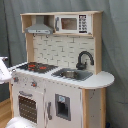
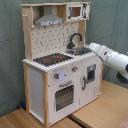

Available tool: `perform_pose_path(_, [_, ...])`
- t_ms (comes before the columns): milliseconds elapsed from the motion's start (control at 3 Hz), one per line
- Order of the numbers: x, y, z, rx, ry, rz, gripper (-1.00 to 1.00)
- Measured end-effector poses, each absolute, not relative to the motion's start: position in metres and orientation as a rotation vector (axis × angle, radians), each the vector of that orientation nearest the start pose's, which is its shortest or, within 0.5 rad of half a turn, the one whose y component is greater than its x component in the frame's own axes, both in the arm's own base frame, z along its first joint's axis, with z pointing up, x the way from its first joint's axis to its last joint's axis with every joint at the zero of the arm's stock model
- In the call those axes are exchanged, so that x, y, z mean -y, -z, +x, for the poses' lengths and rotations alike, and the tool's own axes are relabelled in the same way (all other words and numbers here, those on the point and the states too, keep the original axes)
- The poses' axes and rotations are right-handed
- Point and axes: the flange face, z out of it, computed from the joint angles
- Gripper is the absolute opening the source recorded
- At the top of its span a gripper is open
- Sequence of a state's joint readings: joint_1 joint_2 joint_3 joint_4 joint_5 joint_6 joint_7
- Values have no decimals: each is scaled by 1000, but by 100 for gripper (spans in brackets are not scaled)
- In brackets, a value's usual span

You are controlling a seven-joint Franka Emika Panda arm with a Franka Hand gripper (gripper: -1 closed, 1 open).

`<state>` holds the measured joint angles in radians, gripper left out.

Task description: Play with the kitchen

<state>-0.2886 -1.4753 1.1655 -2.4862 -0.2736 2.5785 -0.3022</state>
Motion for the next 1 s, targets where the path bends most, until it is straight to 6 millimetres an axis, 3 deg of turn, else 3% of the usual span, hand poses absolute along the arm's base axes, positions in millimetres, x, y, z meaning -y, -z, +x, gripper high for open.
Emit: perform_pose_path(1000, [-403,-550,146,-1184,-829,993,100])
